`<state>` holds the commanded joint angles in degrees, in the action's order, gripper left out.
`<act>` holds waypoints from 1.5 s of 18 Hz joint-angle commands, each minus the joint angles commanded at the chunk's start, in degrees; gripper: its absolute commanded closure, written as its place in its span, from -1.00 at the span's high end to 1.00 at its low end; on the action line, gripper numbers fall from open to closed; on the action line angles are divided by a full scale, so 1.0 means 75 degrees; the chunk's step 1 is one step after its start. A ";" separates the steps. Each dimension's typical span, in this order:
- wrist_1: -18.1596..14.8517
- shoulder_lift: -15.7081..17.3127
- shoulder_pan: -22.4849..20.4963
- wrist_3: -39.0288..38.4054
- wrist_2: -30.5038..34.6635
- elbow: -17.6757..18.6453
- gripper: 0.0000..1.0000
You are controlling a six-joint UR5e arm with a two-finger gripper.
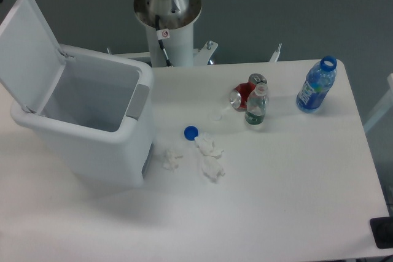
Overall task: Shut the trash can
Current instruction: 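Move the gripper over behind the raised trash can lid, then push the raised lid forward with the gripper to tip it shut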
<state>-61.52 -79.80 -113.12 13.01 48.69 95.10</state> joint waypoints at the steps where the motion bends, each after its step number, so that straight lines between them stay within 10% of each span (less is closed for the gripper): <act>1: -0.0012 -0.0012 0.0000 0.0012 0.0012 0.0000 1.00; 27: 0.0000 -0.0071 -0.0199 0.0281 0.1242 0.0105 1.00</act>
<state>-61.52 -80.33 -114.61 15.12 58.01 95.89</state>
